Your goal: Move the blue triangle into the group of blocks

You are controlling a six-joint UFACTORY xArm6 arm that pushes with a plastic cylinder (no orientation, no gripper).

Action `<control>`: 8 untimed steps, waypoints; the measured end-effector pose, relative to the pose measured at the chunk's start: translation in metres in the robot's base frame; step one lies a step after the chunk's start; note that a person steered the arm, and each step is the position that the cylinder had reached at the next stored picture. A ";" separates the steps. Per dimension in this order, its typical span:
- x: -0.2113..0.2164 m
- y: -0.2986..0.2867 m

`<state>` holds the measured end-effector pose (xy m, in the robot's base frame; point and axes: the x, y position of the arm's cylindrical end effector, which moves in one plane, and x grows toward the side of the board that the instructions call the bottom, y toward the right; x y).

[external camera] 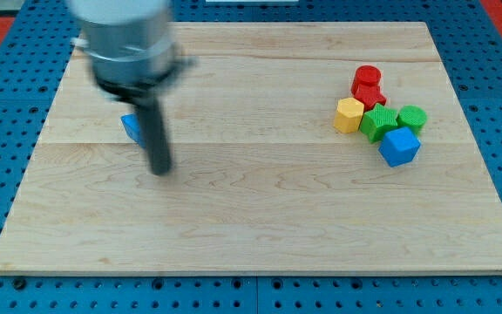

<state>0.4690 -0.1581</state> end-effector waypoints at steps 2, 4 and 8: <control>-0.035 0.046; -0.054 0.052; -0.080 0.205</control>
<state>0.3894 0.0464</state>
